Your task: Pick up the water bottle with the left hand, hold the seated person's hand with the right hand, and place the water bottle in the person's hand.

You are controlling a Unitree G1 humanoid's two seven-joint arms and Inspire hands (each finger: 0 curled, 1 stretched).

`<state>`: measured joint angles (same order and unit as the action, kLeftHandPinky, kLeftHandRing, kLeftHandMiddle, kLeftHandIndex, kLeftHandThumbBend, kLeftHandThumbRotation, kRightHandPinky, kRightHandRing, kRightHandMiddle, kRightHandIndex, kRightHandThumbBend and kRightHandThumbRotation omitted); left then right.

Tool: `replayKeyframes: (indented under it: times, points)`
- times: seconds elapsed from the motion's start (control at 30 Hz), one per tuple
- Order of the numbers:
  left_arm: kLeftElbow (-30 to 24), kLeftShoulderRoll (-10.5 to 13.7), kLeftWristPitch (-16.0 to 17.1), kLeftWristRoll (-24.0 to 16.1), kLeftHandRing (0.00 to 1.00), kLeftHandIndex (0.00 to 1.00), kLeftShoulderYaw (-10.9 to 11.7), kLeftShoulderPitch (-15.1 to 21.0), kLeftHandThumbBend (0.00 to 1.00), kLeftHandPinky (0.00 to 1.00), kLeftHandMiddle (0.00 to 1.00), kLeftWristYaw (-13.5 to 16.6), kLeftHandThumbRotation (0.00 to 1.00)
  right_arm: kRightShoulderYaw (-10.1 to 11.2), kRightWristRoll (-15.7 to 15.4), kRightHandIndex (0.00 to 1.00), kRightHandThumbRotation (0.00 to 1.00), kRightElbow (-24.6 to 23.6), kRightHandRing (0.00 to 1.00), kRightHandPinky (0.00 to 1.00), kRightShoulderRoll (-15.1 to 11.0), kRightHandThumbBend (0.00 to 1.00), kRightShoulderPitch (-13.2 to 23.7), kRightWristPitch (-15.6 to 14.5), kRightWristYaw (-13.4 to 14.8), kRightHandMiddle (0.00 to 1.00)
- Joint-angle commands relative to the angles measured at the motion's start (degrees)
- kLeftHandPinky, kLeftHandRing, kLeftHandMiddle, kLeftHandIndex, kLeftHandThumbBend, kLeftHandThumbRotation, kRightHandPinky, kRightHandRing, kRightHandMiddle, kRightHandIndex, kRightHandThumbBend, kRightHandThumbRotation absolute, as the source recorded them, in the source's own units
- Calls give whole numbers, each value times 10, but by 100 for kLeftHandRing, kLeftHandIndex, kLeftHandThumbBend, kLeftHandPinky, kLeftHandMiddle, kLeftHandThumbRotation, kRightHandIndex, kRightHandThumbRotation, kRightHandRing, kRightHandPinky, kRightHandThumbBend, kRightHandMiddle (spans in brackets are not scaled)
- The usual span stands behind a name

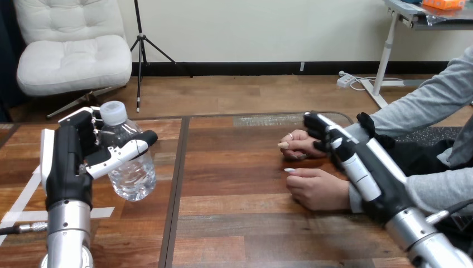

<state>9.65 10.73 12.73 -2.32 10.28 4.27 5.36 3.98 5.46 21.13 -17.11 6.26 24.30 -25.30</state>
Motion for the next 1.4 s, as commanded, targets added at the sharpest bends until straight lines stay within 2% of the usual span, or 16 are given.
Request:
replayKeyframes:
  times: [0.0,0.17,0.2,0.43,0.57,0.77,1.1,1.37]
  points:
    - [-18,4,19,1,34,39,-2,42,76,28,39,-3,0,13,-15,93,100,18,97,96,-27,89,62,32,9,96]
    - [-19,3,19,-2,34,39,-4,42,77,28,39,-3,0,16,-24,94,100,36,98,96,-43,93,74,44,9,96]
    - [-18,4,21,-2,34,39,-4,42,77,28,39,-4,0,17,-28,94,100,45,98,97,-47,93,78,54,11,96]
    - [-12,5,28,-1,34,39,-4,42,78,29,39,-9,0,19,-40,93,100,100,97,95,-73,84,104,97,9,95]
    - [-11,4,31,-1,34,39,-4,43,78,29,39,-10,0,19,-55,92,100,133,95,94,-88,79,118,113,19,94]
    - [-9,5,35,-1,34,39,-3,42,77,29,39,-12,0,16,-87,90,100,173,93,91,-108,78,136,138,44,92]
    - [-15,5,34,-2,34,38,-2,39,77,28,39,-13,0,6,-130,88,100,248,89,85,-142,88,175,178,68,90]
    - [-14,6,36,-4,34,38,-2,39,77,28,39,-12,0,-4,-165,88,100,293,86,81,-159,89,198,203,94,88]
